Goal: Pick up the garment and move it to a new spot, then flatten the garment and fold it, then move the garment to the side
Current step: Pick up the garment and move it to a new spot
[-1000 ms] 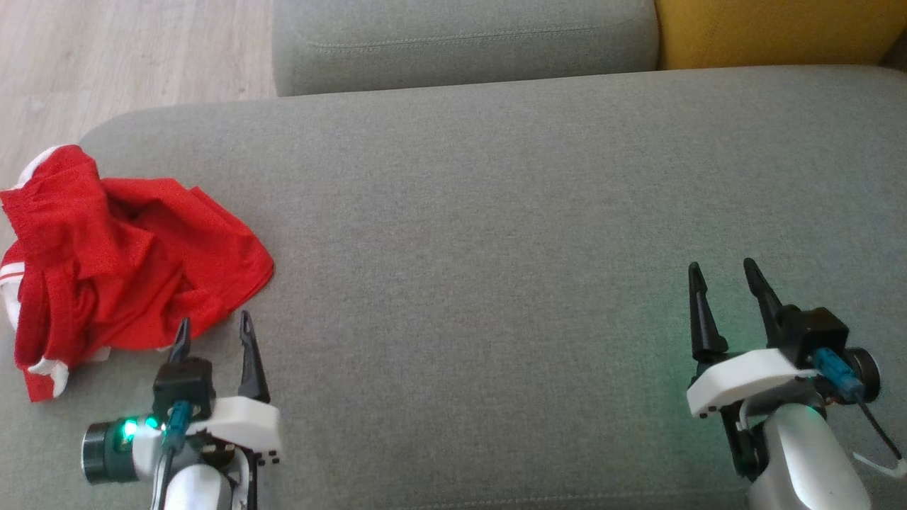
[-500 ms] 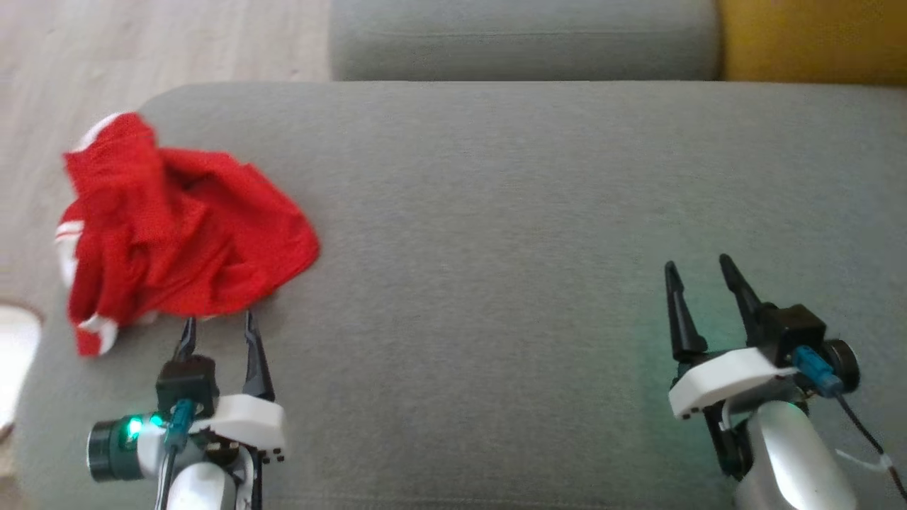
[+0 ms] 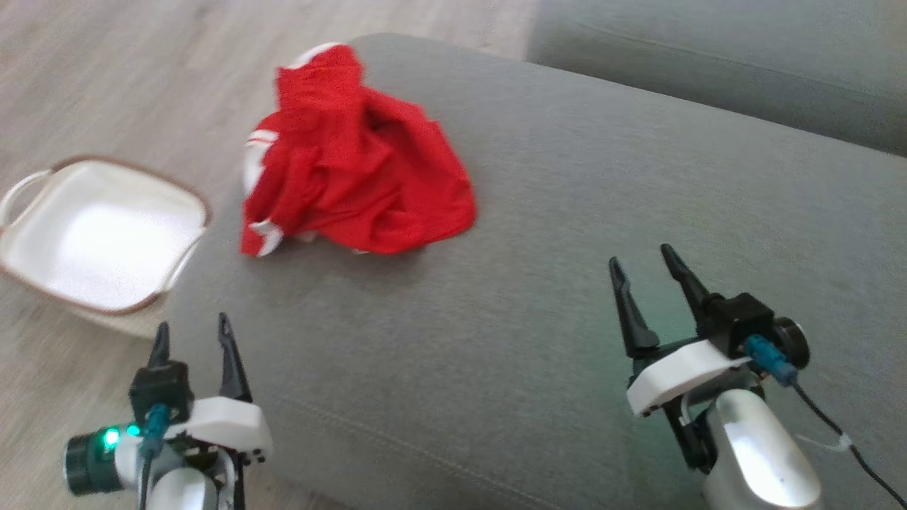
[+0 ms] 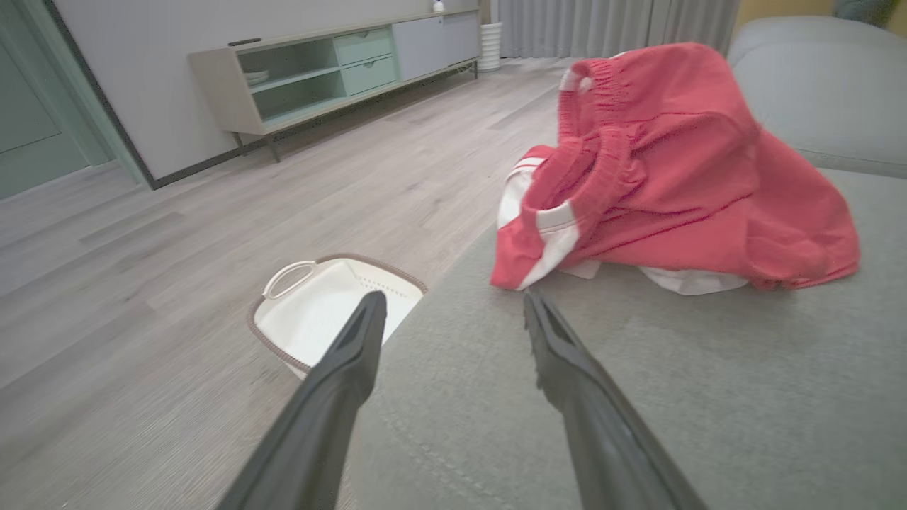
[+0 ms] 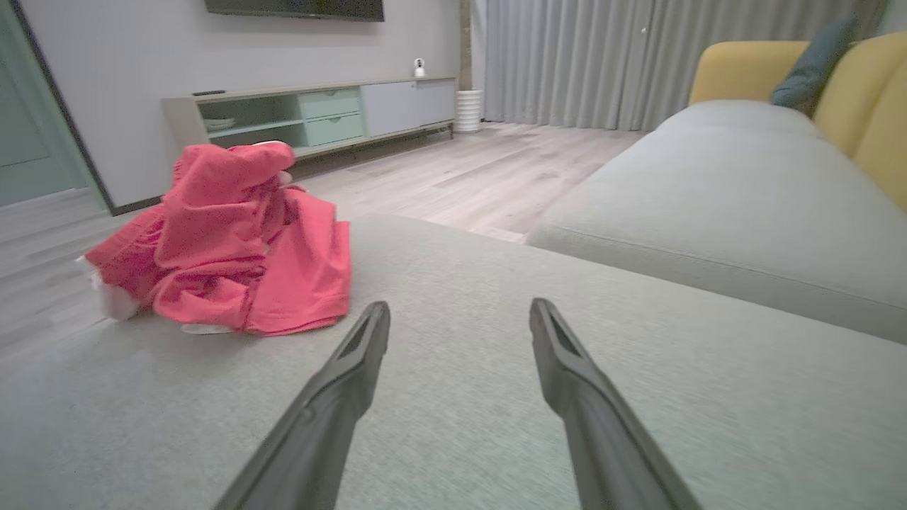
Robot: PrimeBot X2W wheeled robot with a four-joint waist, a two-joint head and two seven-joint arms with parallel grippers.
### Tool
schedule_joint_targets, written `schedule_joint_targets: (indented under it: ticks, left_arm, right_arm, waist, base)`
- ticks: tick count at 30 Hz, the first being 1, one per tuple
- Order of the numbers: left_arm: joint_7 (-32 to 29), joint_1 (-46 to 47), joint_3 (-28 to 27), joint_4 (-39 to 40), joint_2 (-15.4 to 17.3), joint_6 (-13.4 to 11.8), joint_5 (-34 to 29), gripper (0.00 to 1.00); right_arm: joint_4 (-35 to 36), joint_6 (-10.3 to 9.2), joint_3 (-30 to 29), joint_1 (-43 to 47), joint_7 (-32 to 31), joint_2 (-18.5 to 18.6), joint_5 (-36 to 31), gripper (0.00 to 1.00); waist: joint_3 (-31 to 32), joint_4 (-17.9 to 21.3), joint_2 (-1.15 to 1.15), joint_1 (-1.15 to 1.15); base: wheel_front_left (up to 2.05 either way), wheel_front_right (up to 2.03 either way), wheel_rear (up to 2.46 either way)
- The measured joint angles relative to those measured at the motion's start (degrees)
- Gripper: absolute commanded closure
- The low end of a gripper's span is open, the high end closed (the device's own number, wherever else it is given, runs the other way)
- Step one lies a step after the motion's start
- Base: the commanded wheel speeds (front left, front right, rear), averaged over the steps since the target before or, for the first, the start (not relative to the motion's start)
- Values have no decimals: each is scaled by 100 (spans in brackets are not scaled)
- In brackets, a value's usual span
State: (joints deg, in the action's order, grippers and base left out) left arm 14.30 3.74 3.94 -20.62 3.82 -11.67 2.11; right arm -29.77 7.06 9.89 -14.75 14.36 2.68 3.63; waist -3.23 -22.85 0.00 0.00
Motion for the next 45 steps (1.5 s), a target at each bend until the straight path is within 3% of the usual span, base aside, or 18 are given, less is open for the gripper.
schedule_joint_targets:
  ticks: [7,12,20,27,35,40,45]
  left_arm:
    - [0,-125,-226,8,-7,-1,8,0]
    - [0,-196,-337,-4,-31,93,158,0]
    - [0,208,-587,-198,-88,475,358,0]
    - [0,1287,-706,-612,-75,1091,410,0]
    - [4,2774,-717,-1194,154,1693,402,0]
    - [36,3506,-686,-1844,298,1864,538,0]
    - [36,3886,-621,-2559,472,1881,675,0]
  right_arm:
    - [-53,0,382,-10,1,3,64,0]
    - [-56,0,487,-53,0,7,93,0]
    - [-40,1,773,-202,0,16,-65,0]
    - [97,0,918,-477,1,141,-218,0]
    - [297,1,1104,-729,1,391,-218,0]
    - [347,1,1202,-888,1,488,-215,0]
    - [374,1,1224,-969,1,521,-209,0]
  waist:
    - [-44,-639,0,0]
    - [-125,-736,0,0]
    - [-367,-411,0,0]
    - [-797,-37,0,0]
    - [-1364,366,0,1]
    - [-1662,635,0,0]
    - [-1846,846,0,0]
  base:
    - [0,0,0]
    - [0,0,0]
    - [0,0,0]
    - [0,0,0]
    - [0,0,0]
    - [0,0,0]
    - [0,0,0]
